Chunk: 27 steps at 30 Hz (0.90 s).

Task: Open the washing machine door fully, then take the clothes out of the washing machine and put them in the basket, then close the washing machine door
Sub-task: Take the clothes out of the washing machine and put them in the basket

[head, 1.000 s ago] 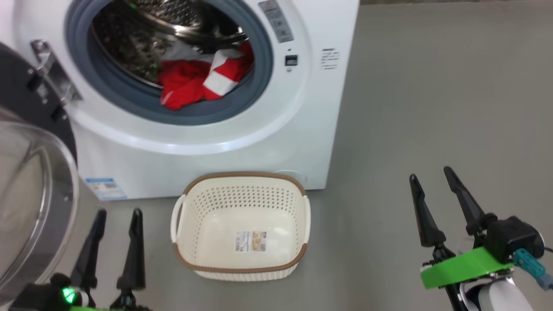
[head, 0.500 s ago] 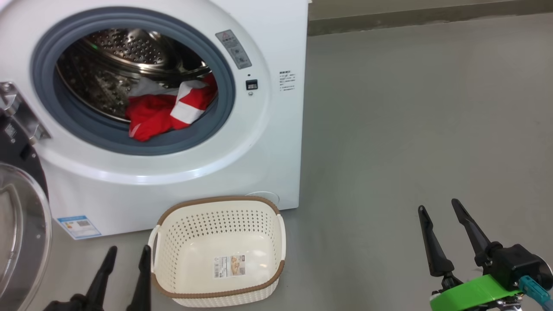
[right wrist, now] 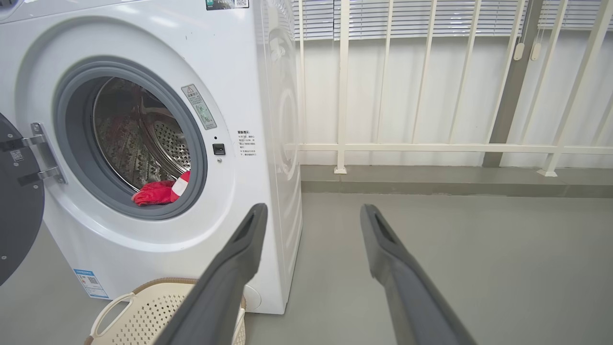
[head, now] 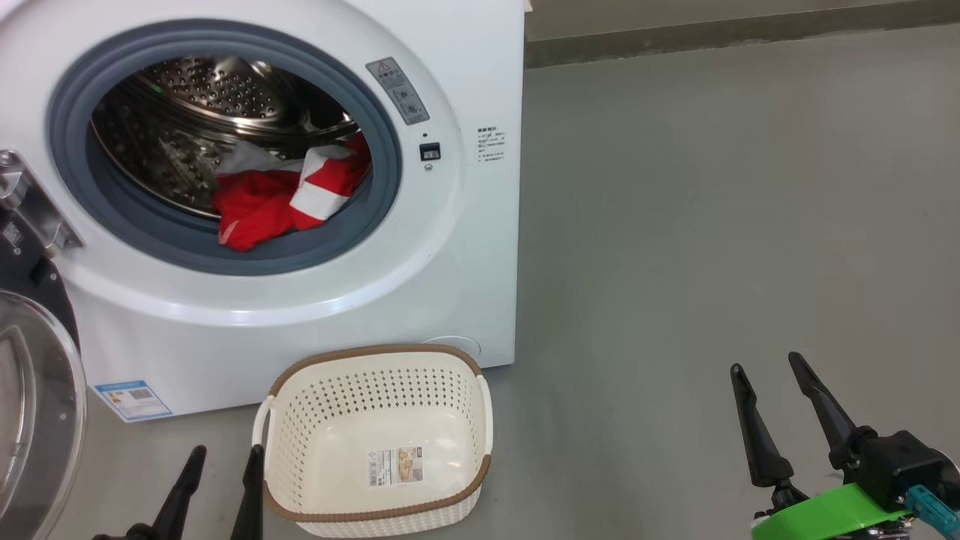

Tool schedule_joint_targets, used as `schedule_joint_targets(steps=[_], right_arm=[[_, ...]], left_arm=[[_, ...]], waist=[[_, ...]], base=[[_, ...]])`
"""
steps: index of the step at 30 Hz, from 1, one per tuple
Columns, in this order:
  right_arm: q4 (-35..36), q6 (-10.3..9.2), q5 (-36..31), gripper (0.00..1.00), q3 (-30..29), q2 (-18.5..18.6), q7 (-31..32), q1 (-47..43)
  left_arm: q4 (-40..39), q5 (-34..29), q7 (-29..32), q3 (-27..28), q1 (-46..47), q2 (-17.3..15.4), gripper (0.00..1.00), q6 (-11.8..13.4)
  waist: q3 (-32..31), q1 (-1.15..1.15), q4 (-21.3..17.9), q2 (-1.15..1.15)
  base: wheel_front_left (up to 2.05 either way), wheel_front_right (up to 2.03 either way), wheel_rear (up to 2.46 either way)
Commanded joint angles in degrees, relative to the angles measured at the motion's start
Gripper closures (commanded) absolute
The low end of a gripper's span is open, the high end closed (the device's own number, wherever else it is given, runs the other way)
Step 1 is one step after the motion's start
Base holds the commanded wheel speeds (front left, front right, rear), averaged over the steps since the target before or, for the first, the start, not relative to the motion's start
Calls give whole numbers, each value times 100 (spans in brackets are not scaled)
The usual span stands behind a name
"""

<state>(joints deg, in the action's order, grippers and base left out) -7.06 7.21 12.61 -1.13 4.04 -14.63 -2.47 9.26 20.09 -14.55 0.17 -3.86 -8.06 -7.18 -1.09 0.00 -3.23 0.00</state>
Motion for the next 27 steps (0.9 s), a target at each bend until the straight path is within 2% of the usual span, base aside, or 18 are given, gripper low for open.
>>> schedule_joint_targets(steps=[1, 12, 20, 27], right_arm=[[150, 28, 13, 0, 105, 96, -37, 43], [84, 28, 46, 0, 131, 59, -37, 70], [68, 28, 55, 0, 142, 36, -37, 95], [32, 28, 76, 0, 122, 15, -37, 118]], left_arm=[[-86, -53, -44, 243, 118, -53, 0, -30], [42, 22, -45, 348, 246, -6, 0, -30], [23, 118, -45, 408, 272, 53, 0, -30], [-106, 222, -45, 325, 289, -20, 0, -31]], waist=[[-1, 0, 13, 0], [11, 0, 26, 0], [79, 0, 22, 0], [154, 0, 66, 0]], base=[[0, 0, 0], [50, -50, 0], [168, -168, 0], [154, -154, 0]])
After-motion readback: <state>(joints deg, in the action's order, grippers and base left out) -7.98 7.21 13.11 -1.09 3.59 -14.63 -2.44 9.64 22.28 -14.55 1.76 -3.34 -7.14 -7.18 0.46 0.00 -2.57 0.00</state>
